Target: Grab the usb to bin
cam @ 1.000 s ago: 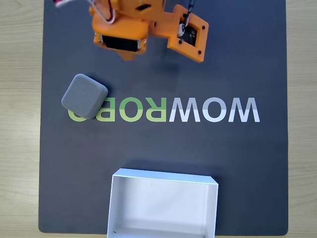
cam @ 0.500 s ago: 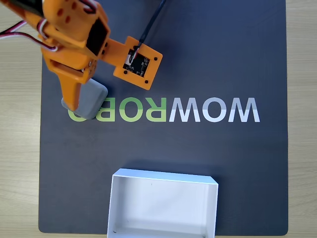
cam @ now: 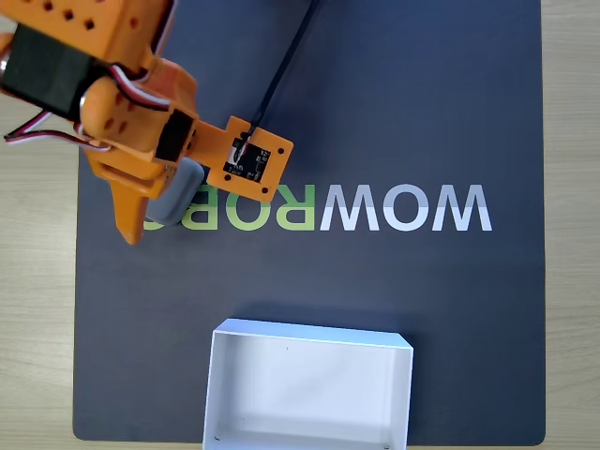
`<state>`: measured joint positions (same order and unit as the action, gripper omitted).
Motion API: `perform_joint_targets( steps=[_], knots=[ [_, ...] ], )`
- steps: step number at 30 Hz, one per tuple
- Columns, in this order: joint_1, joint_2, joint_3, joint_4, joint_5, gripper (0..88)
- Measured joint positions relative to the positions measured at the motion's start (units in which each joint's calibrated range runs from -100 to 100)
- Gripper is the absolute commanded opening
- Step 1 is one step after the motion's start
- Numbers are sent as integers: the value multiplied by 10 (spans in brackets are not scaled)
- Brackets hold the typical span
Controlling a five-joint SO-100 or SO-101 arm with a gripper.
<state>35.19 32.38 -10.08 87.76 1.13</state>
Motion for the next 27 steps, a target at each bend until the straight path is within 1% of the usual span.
perform_joint_targets(
  steps=[9, 27],
  knots=[
    [36, 84, -69, 2, -1, 540],
    [37, 133, -79, 0, -1, 538]
  ],
)
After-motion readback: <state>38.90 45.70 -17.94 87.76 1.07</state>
